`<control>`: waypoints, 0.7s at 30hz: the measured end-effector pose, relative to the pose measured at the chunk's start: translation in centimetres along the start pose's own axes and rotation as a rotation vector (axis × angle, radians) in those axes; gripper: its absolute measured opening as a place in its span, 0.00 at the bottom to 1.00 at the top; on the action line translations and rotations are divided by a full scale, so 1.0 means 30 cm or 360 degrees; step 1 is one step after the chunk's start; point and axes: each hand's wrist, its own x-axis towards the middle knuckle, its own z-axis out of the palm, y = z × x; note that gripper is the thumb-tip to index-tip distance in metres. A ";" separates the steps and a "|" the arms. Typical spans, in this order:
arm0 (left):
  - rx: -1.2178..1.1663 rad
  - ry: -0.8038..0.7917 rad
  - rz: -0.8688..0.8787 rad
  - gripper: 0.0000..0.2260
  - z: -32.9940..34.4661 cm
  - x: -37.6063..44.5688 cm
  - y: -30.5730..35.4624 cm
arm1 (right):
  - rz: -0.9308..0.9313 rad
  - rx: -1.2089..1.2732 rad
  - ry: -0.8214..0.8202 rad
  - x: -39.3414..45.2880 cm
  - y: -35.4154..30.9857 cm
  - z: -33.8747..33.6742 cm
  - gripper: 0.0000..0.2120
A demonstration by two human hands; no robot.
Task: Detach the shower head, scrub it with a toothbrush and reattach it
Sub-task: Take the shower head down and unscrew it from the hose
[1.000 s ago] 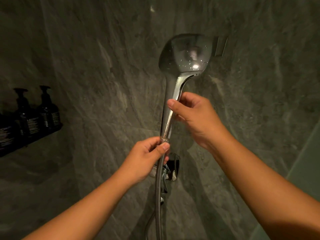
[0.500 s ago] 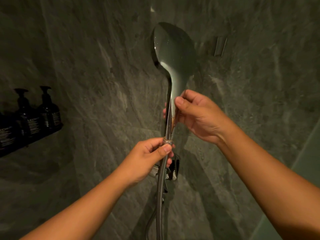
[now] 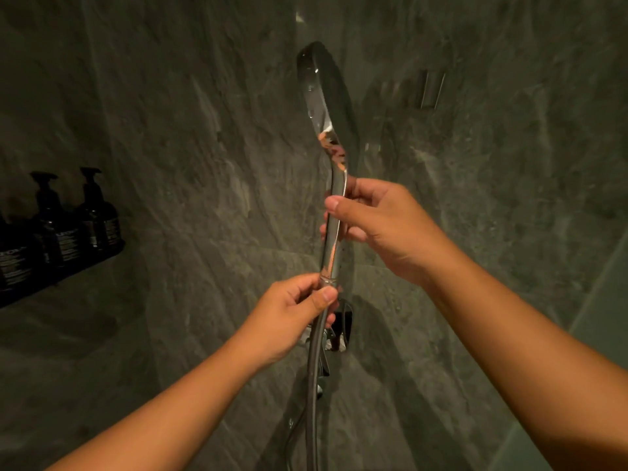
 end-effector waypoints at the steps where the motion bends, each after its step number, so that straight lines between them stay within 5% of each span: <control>1: -0.0004 0.0002 0.0004 0.06 0.002 0.000 0.001 | 0.0036 0.0107 -0.0063 -0.005 0.001 -0.004 0.04; 4: 0.0040 0.0029 0.0039 0.06 0.004 0.003 0.003 | 0.0020 0.0098 -0.0010 -0.006 0.010 0.004 0.06; 9: 0.0070 0.0066 0.0064 0.06 0.000 0.008 0.001 | -0.0204 -0.0528 0.0478 0.011 0.020 0.026 0.18; 14: 0.0043 0.0053 0.0065 0.09 -0.004 0.004 0.002 | -0.0125 -0.0300 0.0274 0.008 0.021 0.017 0.08; 21: 0.0081 0.0053 0.0054 0.08 0.001 0.007 0.012 | -0.0120 -0.0152 0.0327 -0.005 0.025 0.040 0.12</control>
